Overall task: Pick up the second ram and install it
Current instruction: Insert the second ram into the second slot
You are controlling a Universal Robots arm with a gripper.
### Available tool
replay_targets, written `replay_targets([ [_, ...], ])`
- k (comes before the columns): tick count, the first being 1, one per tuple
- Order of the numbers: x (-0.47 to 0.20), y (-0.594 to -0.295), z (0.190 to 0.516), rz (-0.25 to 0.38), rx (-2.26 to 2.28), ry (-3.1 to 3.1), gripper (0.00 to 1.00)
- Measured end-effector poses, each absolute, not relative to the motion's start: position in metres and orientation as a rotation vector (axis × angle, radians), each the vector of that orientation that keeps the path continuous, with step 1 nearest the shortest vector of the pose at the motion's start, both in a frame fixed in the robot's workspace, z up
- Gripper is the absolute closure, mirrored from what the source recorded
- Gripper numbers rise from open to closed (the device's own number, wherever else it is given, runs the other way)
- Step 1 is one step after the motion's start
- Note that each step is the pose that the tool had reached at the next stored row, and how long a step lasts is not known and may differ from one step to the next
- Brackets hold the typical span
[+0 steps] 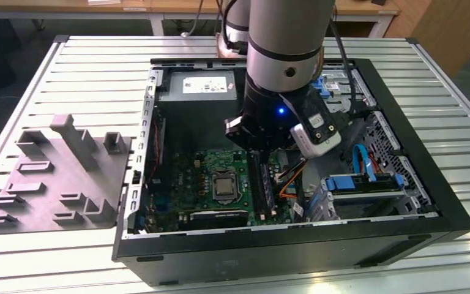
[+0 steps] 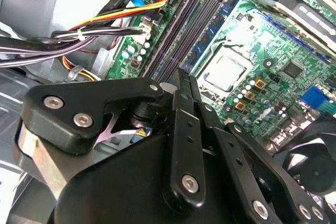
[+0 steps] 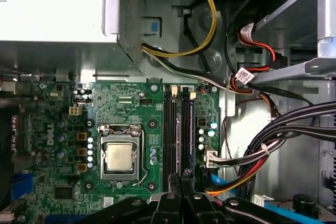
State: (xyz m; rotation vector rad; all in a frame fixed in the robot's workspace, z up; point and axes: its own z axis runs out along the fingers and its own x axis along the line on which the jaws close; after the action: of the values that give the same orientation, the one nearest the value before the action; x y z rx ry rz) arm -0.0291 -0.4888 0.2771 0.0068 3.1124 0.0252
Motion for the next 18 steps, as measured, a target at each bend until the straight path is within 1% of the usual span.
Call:
replay_targets([
  [18,-0.029,-0.486,0.249,0.025,0.007,3.112,0.88],
])
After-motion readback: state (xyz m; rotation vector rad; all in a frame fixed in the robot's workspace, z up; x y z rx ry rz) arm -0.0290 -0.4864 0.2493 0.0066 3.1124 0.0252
